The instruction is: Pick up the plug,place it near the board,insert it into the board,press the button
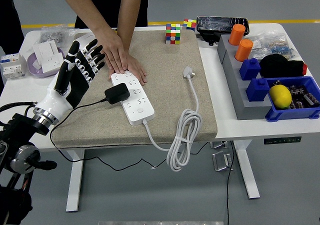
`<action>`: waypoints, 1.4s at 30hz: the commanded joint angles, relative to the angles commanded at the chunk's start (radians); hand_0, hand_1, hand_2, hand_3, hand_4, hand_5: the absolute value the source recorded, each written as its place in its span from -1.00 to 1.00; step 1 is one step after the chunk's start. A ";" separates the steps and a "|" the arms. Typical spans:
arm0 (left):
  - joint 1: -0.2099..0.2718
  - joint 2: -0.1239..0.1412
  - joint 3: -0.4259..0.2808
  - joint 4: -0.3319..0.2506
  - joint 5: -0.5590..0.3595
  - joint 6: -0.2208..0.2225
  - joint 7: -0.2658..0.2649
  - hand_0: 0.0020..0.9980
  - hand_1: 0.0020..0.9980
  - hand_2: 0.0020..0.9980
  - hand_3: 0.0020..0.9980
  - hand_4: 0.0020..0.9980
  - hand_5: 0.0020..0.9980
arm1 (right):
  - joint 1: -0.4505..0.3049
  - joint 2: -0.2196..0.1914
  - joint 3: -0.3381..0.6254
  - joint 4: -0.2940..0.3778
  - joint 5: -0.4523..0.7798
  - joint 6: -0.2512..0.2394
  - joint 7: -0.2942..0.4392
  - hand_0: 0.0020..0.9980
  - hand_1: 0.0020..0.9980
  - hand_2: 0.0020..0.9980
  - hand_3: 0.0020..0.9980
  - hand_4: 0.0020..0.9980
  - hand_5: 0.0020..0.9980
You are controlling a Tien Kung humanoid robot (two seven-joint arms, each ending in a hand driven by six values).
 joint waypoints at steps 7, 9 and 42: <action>-0.028 0.040 0.103 0.005 0.295 0.033 -0.104 -0.35 -0.41 -0.24 1.00 0.63 -0.53 | 0.002 0.000 0.002 0.000 -0.001 0.000 0.000 0.63 0.52 0.46 0.50 1.00 1.00; -0.032 0.045 0.122 0.015 0.380 0.046 -0.120 -0.35 -0.41 -0.24 1.00 0.63 -0.53 | 0.003 0.000 0.002 0.000 0.000 0.000 0.000 0.63 0.52 0.46 0.50 1.00 1.00; -0.120 0.045 0.295 0.364 1.147 0.088 -0.181 -0.70 -0.95 -0.74 0.81 0.35 -1.00 | 0.007 -0.002 0.003 0.000 0.002 0.000 0.000 0.62 0.52 0.46 0.50 1.00 1.00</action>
